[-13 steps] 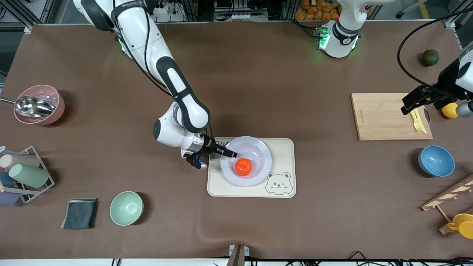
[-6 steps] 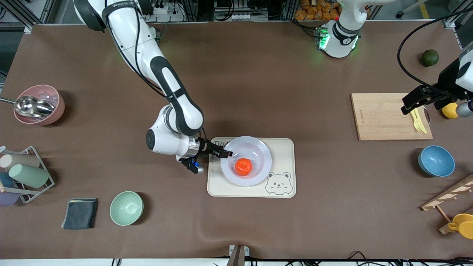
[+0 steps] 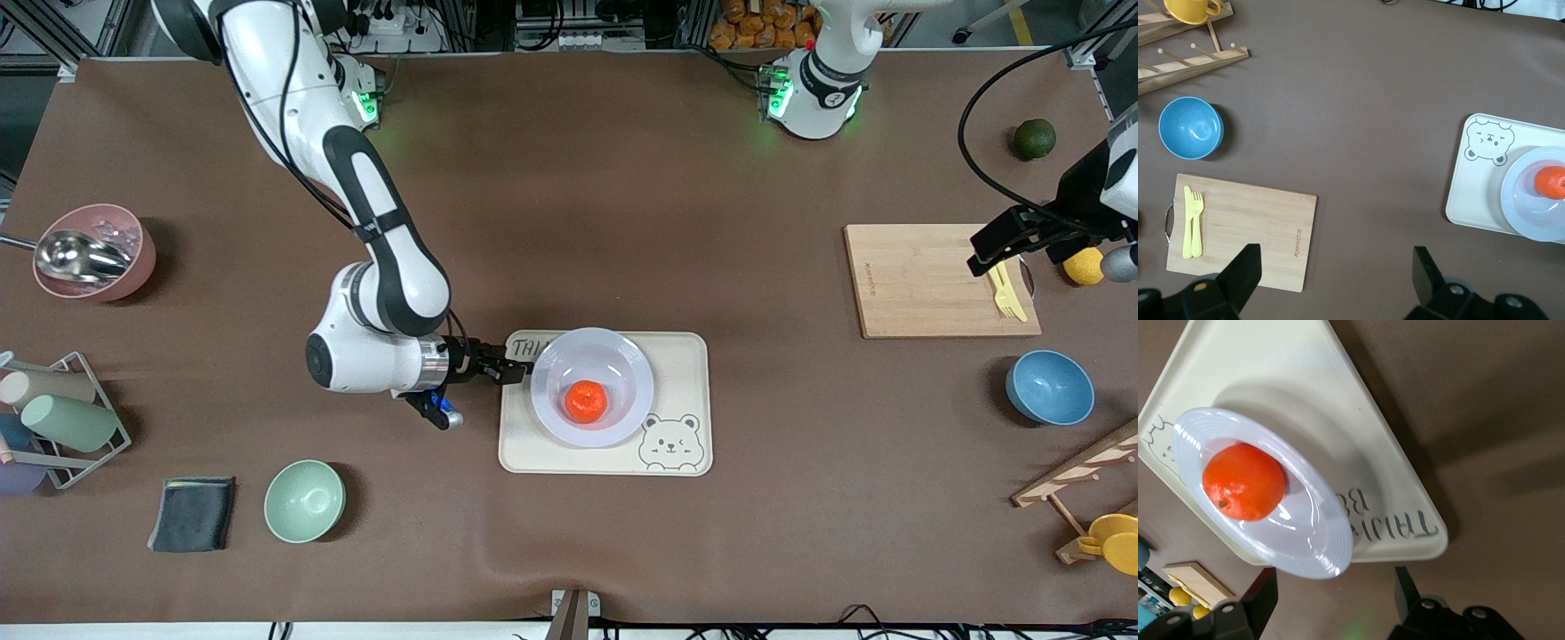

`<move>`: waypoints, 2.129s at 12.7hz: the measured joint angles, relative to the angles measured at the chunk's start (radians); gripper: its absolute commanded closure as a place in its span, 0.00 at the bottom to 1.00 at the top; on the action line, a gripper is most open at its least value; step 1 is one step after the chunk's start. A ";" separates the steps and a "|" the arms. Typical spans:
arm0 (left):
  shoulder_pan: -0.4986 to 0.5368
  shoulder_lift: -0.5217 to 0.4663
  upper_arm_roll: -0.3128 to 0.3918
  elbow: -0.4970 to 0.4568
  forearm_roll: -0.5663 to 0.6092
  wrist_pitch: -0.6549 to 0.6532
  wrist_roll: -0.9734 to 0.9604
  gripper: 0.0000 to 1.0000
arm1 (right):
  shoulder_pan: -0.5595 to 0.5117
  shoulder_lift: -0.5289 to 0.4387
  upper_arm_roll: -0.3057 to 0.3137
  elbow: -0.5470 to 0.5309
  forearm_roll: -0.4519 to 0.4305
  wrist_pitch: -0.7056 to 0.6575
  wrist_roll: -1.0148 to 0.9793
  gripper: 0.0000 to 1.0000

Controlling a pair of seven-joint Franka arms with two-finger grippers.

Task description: Place orange and plate with both arms

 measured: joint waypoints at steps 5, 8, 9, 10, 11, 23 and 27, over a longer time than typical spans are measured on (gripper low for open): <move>0.000 -0.002 -0.001 0.001 0.000 -0.005 0.000 0.00 | -0.003 -0.064 -0.094 -0.009 -0.028 -0.152 0.015 0.00; 0.000 -0.007 -0.001 0.002 0.000 -0.007 0.000 0.00 | -0.059 -0.077 -0.129 -0.031 -0.050 -0.248 -0.071 0.00; 0.000 -0.008 -0.001 0.002 0.000 -0.008 0.000 0.00 | -0.108 -0.079 -0.132 -0.036 -0.054 -0.294 -0.132 0.00; 0.000 -0.008 -0.001 0.003 0.000 -0.008 0.000 0.00 | -0.161 -0.082 -0.133 -0.038 -0.073 -0.336 -0.177 0.00; 0.000 -0.008 -0.001 0.004 0.000 -0.008 0.000 0.00 | -0.203 -0.091 -0.133 -0.038 -0.113 -0.366 -0.203 0.00; 0.000 -0.011 -0.001 0.006 0.000 -0.029 0.000 0.00 | -0.481 -0.393 -0.046 -0.067 -0.660 -0.474 -0.435 0.00; 0.000 -0.014 -0.001 0.006 0.000 -0.047 0.000 0.00 | -0.513 -0.496 -0.013 -0.067 -0.733 -0.504 -0.452 0.00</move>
